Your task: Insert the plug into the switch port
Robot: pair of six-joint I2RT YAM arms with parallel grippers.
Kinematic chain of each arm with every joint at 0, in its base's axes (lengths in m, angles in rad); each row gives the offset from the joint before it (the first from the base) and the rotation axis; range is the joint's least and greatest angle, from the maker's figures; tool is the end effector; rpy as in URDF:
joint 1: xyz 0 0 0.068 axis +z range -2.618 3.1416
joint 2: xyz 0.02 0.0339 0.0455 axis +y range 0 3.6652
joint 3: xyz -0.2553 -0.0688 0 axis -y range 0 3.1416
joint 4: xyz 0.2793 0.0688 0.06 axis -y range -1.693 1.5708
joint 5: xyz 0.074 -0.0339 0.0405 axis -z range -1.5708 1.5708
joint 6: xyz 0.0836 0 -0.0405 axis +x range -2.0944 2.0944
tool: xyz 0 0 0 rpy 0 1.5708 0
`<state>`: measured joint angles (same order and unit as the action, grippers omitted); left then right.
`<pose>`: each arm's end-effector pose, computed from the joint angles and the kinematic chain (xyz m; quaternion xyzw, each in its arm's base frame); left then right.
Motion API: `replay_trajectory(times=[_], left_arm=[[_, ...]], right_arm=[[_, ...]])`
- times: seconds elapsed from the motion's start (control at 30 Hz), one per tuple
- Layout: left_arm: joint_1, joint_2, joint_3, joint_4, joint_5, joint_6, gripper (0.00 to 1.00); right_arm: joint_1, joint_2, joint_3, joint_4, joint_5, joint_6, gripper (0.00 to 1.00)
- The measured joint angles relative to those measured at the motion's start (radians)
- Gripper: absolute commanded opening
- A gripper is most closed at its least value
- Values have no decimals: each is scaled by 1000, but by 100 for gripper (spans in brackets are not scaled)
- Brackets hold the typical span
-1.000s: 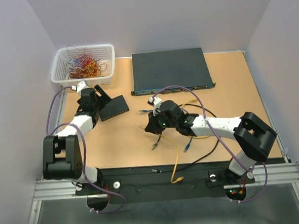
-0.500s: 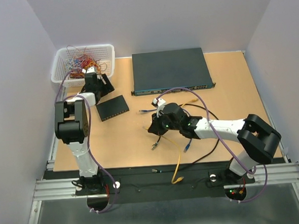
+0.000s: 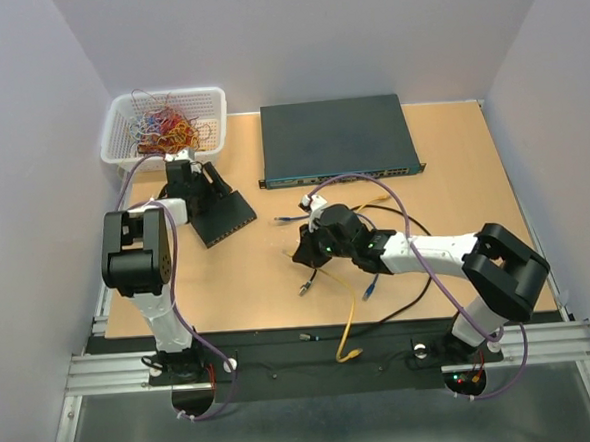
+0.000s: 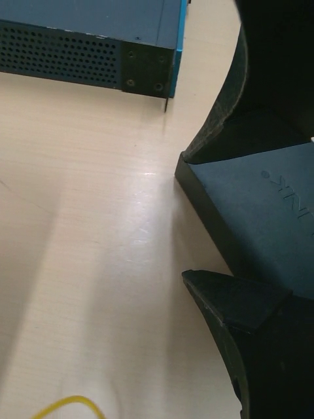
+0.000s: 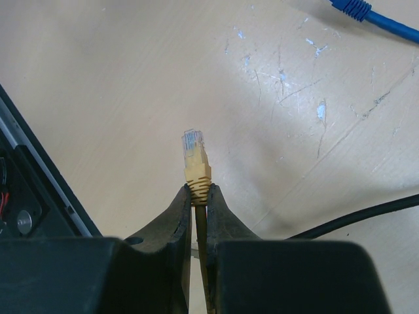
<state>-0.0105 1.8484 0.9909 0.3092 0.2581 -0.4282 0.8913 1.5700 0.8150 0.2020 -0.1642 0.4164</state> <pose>0.4500 -0.0261 0.1064 -0.1177 0.8591 -0.2151 0.4491 0.2391 0.3178 0.1389 -0.2436 0.8365 0.3522 0.3419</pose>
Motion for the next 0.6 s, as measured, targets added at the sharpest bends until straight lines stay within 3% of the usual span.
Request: replay_trajectory(times=[0.3,0.6], left_arm=[[-8,-66,-94,13,18,-155,72],[-115,-189,-251,40,17,-215,69]], right_arm=[[0,41,41,-3,-1,3,1],[0,63,41,-5,0,3,0]])
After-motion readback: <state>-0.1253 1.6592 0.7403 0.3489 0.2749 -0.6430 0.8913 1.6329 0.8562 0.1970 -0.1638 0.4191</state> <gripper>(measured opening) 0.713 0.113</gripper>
